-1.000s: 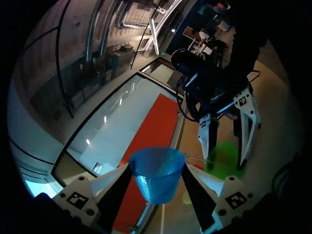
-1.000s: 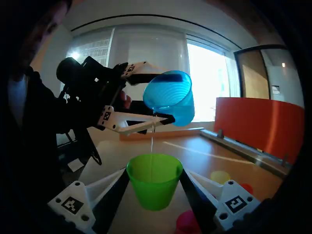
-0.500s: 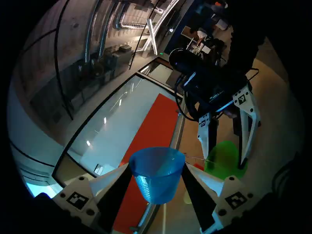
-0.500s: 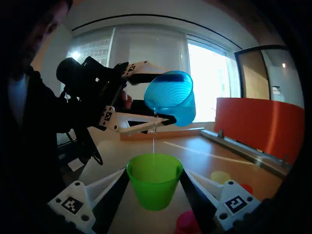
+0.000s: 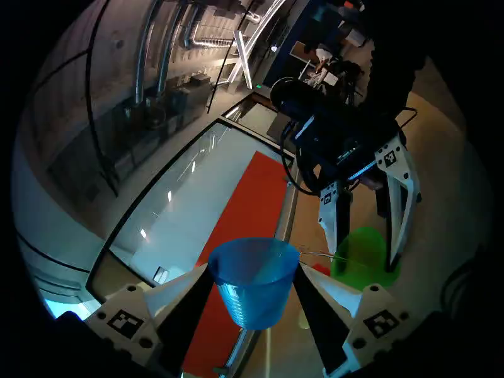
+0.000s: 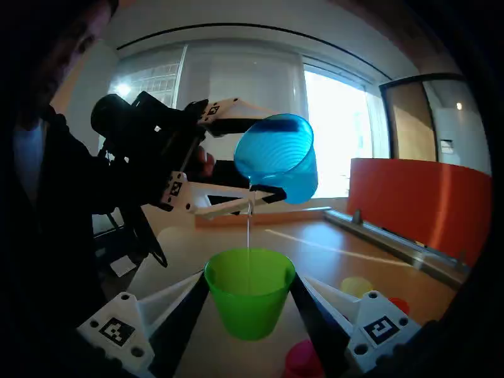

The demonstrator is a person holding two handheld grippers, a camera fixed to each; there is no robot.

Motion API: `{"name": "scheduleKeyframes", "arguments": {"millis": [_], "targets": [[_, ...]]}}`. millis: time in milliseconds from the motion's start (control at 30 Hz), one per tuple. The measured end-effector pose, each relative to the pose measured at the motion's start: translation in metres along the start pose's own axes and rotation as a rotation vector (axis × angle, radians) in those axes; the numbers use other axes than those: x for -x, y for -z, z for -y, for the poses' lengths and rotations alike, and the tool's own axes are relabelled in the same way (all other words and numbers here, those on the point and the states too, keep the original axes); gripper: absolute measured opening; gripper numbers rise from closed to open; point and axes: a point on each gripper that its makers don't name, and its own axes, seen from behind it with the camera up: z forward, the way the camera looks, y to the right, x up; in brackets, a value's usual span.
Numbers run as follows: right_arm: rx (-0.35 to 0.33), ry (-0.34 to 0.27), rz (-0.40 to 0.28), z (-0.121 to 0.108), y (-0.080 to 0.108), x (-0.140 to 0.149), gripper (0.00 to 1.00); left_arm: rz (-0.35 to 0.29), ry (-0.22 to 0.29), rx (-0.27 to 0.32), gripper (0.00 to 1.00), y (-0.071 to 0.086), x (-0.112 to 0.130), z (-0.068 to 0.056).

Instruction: Pour water

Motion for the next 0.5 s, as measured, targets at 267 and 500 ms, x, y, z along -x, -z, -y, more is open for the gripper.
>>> {"name": "scheduleKeyframes", "arguments": {"millis": [267,500], "targets": [[-0.002,0.002,0.0,0.0009,0.0,-0.0008,0.91,0.0,-0.008,0.0,0.85,0.001,0.0,0.0006],[-0.004,0.003,-0.002,0.0016,0.0,-0.0021,0.9,-0.002,-0.012,0.001,0.85,0.0001,-0.0012,-0.0002]]}}
